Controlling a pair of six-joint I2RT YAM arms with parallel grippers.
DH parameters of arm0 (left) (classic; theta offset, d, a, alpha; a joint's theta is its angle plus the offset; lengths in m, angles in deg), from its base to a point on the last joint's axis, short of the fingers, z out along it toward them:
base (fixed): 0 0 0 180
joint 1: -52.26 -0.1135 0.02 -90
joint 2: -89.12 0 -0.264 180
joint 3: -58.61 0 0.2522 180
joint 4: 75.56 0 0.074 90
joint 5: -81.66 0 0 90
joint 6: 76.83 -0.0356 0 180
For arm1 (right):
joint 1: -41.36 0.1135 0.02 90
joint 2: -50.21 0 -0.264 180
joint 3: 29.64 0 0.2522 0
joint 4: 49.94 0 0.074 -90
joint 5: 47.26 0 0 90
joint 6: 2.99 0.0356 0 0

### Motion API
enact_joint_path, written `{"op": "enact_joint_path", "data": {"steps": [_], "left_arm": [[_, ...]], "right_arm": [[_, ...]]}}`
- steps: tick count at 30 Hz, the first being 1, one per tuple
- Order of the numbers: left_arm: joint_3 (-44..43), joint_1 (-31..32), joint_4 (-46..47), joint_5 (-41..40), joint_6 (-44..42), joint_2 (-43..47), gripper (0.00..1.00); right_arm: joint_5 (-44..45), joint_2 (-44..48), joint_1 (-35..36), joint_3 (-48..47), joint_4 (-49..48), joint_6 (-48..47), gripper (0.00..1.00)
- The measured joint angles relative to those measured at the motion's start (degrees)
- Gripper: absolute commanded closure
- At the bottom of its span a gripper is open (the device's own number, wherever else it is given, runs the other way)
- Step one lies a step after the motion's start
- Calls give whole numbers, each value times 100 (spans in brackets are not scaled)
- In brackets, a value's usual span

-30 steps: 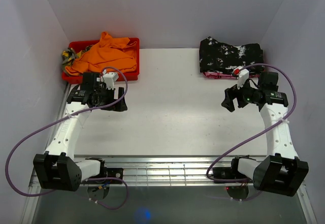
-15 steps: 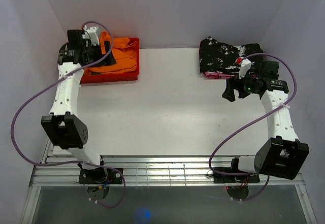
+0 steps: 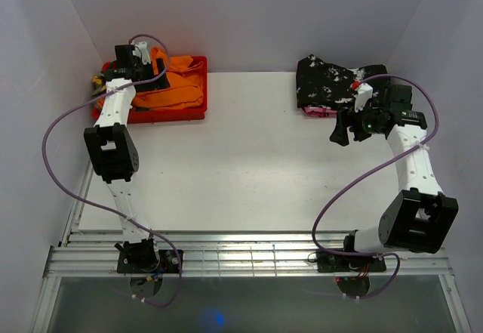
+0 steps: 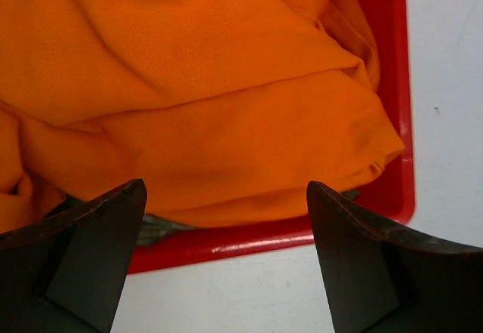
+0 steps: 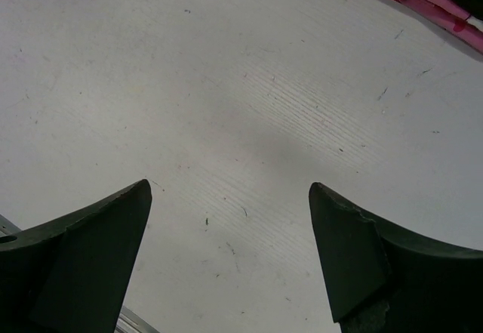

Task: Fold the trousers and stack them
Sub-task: Grab the trousers from the pile

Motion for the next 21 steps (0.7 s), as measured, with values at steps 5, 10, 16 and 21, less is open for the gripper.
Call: {"op": "enact_joint_path", "data": {"steps": [5,10,16,21], "left_arm": [[11,28,424,15,-136,-765,2],[116,127,761,-138,-402,-1222,7],[-66,245,769,-164,-546,-1292,74],[-92,214,785,153,-660,-1228,100]], "right_arm": [[11,-127,0,-22,44,24,10],[46,-142,0,-22,81,24,10],[68,-278,0,-37,111,11,10],[52,-323,0,-155,144,-11,10]]}}
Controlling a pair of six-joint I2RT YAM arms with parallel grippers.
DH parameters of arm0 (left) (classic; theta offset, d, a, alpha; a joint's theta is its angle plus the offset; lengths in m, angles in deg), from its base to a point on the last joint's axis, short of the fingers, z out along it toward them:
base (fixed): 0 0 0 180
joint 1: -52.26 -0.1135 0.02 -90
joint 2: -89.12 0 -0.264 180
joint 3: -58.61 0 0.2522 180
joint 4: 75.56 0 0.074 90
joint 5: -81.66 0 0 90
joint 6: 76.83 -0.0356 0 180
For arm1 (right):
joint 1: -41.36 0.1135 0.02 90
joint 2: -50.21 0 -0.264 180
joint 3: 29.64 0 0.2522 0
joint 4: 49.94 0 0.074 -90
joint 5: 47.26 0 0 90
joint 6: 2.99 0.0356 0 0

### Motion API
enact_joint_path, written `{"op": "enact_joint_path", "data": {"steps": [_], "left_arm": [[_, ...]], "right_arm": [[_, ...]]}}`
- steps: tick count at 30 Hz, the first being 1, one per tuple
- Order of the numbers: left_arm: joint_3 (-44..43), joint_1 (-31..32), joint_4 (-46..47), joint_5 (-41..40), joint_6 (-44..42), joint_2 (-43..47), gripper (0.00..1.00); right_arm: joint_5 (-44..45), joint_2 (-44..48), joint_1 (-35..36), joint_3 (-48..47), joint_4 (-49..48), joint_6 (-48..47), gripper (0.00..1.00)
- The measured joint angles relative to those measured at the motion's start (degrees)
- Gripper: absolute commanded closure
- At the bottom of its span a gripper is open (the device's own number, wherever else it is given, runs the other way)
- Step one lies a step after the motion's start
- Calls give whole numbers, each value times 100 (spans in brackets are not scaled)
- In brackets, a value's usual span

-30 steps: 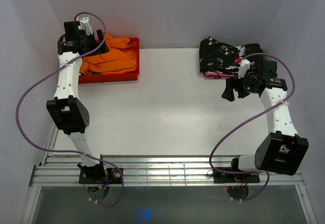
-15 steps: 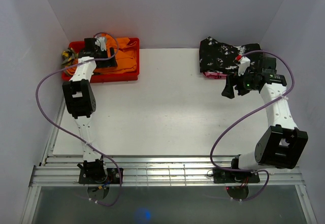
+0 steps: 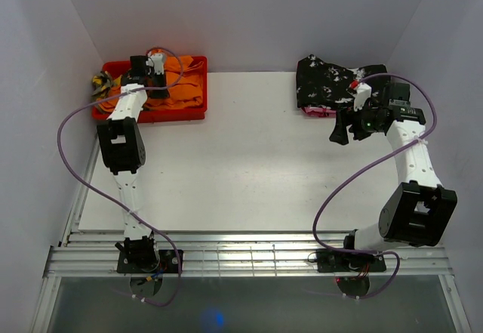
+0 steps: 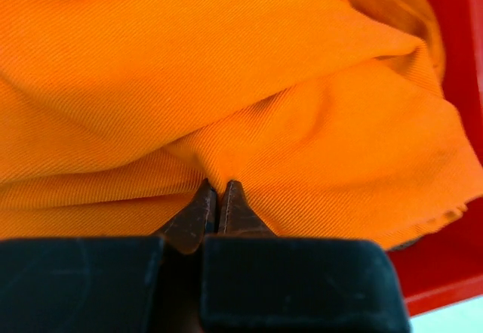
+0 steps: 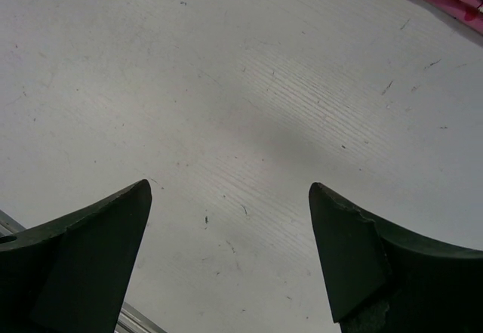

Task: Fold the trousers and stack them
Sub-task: Grab the trousers from the pile, then move the trousers to the center of the board

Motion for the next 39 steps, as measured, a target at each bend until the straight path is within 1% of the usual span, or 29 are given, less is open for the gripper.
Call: {"op": "enact_joint_path", "data": {"steps": [4,7,8,9,10,11,13,15,18,19,20,21,22,23,24,25,26,27,28,29,32,33,34,36,39], "left_arm": [[-195,-44,-136,343,31,149,100],[-415,-52,-234,817,179,426,100],[-492,-42,-267,1019,260,597,100],[-538,0,-225,1405,450,1008,100],[-542,33,-155,1585,562,1296,100],[-498,81,42,1871,743,1753,100],[-356,179,498,2155,1056,2479,100],[-431,422,1191,2577,1628,3233,100],[-1239,758,2280,3270,2730,3560,100],[-1335,931,2579,3429,2988,3707,100],[-1331,1038,2649,3512,3056,3790,100],[-1056,1207,2859,3565,3099,3960,100],[-621,1342,2922,3637,3134,4251,93],[-219,1475,2992,3759,3176,4496,91],[376,1624,3130,3893,3213,4817,88],[887,1727,3152,4052,3233,5084,84],[1362,1788,3165,4197,3228,5292,61],[1910,1814,3244,4245,3158,5486,52],[2450,1816,3241,4205,3101,5661,48],[2894,1794,3143,4155,3045,5748,41],[3912,1714,2566,3547,2618,5713,31],[4153,1659,2291,3333,2452,5637,22],[4363,1585,2020,3145,2295,5560,18],[4669,1325,1462,2848,2011,5440,16],[4675,774,629,2664,1311,5281,16]], "right_arm": [[-92,0,-2,-90,0,-11,10],[-260,2,0,-118,-4,-20,10],[-358,9,0,-118,-4,-35,10],[-494,26,-2,-118,-28,-48,10],[-667,76,-2,-118,-94,-57,10],[-796,144,-2,-105,-173,-55,10],[-1113,345,0,-42,-374,-31,10],[-1436,542,0,-42,-680,15,10],[-1670,608,7,-42,-933,35,10],[-1733,654,7,-39,-1027,35,10],[-1759,693,7,-39,-1071,35,10],[-1797,748,7,-7,-1150,26,10],[-1829,804,7,37,-1200,15,10],[-1862,868,7,76,-1200,-7,10],[-1880,909,7,94,-1196,-39,10],[-1886,942,7,107,-1172,-120,10],[-1893,951,7,107,-1126,-186,10],[-1893,951,7,111,-1025,-306,10],[-1882,946,7,118,-933,-415,10],[-1849,940,7,149,-778,-592,10],[-1676,938,9,297,-433,-957,10],[-1580,935,9,369,-258,-1121,10],[-1469,935,11,437,-105,-1266,9],[-1241,927,11,549,210,-1567,8],[-914,772,11,592,841,-2079,7]]}}
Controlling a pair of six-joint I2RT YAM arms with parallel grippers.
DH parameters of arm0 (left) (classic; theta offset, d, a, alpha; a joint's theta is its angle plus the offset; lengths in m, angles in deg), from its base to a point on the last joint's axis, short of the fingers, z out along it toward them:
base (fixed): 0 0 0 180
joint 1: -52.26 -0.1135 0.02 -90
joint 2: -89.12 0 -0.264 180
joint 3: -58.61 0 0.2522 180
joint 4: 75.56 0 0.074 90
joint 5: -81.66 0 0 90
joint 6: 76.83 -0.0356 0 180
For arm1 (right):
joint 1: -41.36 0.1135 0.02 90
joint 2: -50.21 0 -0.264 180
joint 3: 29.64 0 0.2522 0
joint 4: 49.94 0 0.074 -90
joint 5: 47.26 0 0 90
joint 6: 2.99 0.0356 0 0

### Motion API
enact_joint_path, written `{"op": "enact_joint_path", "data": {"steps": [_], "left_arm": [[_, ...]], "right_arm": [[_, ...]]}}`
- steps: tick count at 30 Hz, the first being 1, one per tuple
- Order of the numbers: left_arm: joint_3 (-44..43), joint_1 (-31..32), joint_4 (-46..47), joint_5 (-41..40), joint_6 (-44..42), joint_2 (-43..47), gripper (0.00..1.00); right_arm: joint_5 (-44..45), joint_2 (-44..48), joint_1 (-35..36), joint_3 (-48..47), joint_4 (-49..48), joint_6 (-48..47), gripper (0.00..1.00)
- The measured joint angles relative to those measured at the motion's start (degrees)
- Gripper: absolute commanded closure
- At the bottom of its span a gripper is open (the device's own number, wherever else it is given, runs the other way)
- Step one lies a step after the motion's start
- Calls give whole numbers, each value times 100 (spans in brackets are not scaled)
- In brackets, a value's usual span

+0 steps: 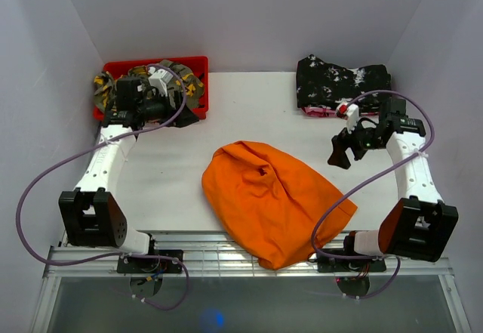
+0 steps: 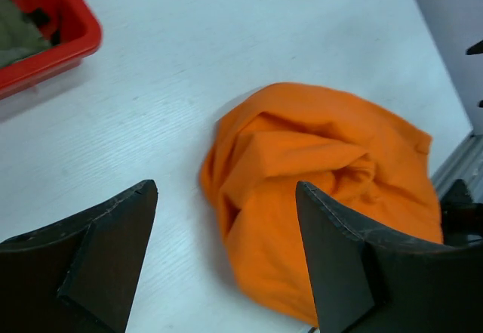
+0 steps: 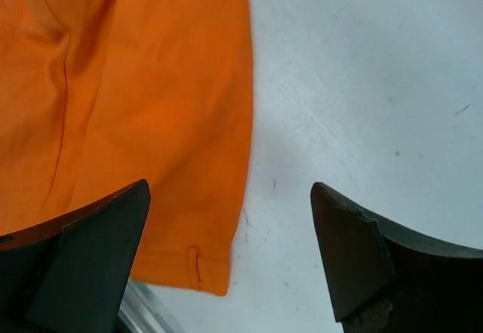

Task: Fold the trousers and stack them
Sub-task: Move the trousers to the center of the board, then flatten the trousers out

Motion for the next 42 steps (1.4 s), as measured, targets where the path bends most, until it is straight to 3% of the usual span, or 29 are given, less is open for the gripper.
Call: {"op": "enact_joint_path", "data": {"steps": [3,8,10,15,18,19,20,21,23,24,28,31,34,35,37,38,40,42], "left_arm": [[-330,-343,-890,-11,-1067,-184,14],[-455,-278,-2087,424,-2830,-501,7],[-485,-229,-2332,538,-3193,-752,2],[-951,2,-2487,619,-3635,-1843,2],[-1263,319,-2267,439,-3672,-2341,2],[-1379,463,-2164,372,-3648,-2490,2],[-1473,588,-2026,343,-3615,-2612,2],[-1578,710,-1849,315,-3554,-2747,2],[-1810,929,-1620,304,-3421,-2999,2],[-1945,1021,-1510,297,-3375,-3130,2],[-2310,1394,-1134,199,-3329,-3665,2],[-2323,1598,-1051,192,-3373,-3849,2],[-2243,1829,-1003,168,-3440,-3976,13],[-2199,1886,-992,133,-3464,-3987,30],[-2100,2006,-968,66,-3453,-3993,50],[-2044,2057,-922,-79,-3429,-3991,71],[-1963,2065,-811,-260,-3373,-3980,98],[-1766,1996,-647,-439,-3228,-3866,100]], "right_arm": [[444,-315,0,35,625,-463,9],[1187,-758,0,629,835,-647,10],[1421,-1023,0,785,881,-632,10],[1985,-1661,0,1185,730,-566,3],[2085,-1921,20,1272,767,-579,17],[2090,-1930,22,1283,776,-608,36],[2103,-1932,26,1292,776,-616,47],[2129,-1937,28,1307,758,-632,67],[2227,-1937,28,1370,708,-780,87],[2288,-1930,28,1399,682,-796,92],[2540,-1617,2,1303,636,-1010,92],[2647,-1408,-39,695,675,-1080,92],[2669,-1331,-55,81,575,-1115,92],[2671,-1320,-55,-90,540,-1126,92],[2677,-1316,-55,-374,492,-1165,92],[2684,-1303,-57,-470,452,-1200,92],[2697,-1231,-74,-599,400,-1252,92],[2717,-1091,-109,-632,297,-1360,92]]}}
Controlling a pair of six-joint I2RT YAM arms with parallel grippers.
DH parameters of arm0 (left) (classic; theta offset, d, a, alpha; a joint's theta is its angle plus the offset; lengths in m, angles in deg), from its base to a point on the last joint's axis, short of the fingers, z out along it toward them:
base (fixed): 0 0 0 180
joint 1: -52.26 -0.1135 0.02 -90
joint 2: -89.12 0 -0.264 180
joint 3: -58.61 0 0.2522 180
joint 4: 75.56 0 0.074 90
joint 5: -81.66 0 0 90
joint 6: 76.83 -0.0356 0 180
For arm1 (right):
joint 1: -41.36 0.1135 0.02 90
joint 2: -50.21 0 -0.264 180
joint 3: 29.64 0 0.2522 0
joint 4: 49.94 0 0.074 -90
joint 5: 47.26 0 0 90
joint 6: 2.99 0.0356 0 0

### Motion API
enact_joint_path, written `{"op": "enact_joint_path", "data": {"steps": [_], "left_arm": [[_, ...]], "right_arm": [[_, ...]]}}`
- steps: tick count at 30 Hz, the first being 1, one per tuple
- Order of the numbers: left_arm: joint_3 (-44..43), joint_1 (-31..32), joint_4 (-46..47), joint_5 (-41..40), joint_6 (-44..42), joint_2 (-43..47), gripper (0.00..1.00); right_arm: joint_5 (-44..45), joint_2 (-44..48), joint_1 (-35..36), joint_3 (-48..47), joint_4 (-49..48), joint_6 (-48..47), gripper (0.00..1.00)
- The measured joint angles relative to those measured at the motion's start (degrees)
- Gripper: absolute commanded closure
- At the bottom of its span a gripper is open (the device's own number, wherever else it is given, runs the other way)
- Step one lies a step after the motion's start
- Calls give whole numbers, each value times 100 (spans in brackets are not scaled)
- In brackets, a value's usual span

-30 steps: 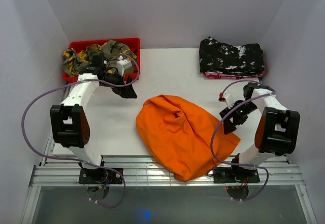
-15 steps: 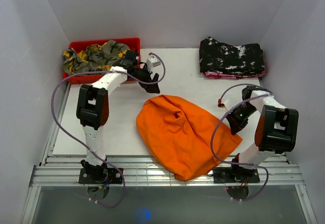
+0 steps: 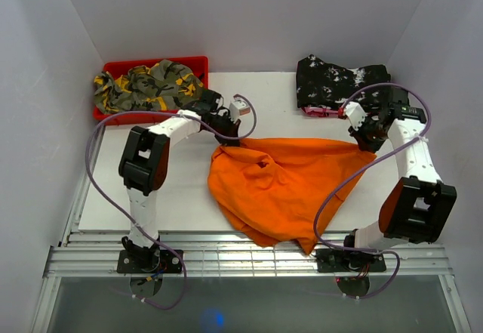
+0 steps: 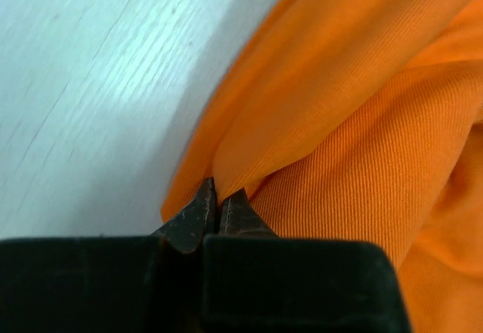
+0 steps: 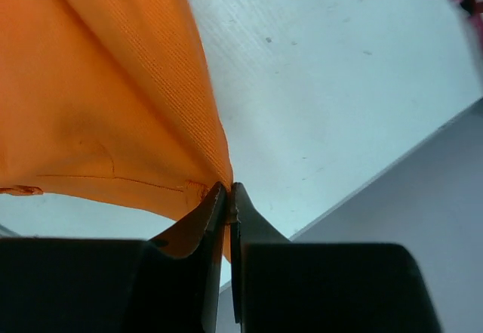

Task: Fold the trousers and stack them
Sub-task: Flatten the trousers out

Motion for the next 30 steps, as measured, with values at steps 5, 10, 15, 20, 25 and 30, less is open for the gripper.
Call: {"op": "enact_joint_path", "data": {"steps": [5,10,15,20,25,30], "left_arm": [[981,-459,376,-201,503,1386,100],[1541,-651,413,-271,483,4092,100],[1543,-664,-146,-48,61,5936,100],[1537,-254,-839,-74,-271,5888,100],[1082,1110,-1034,-748,-256,4109,52],[1329,1423,-881,-1102,240,3370,25]], "right_arm": [[-374,516,-136,90,-483,-299,92],[-1298,1097,-175,149,-708,-483,92],[-2249,1834,-118,151,-675,-632,92],[-2037,1836,-131,175,-682,-739,92],[-1161,1373,-737,402,-713,-1270,92],[-776,966,-1768,243,-748,-1821,92]]}}
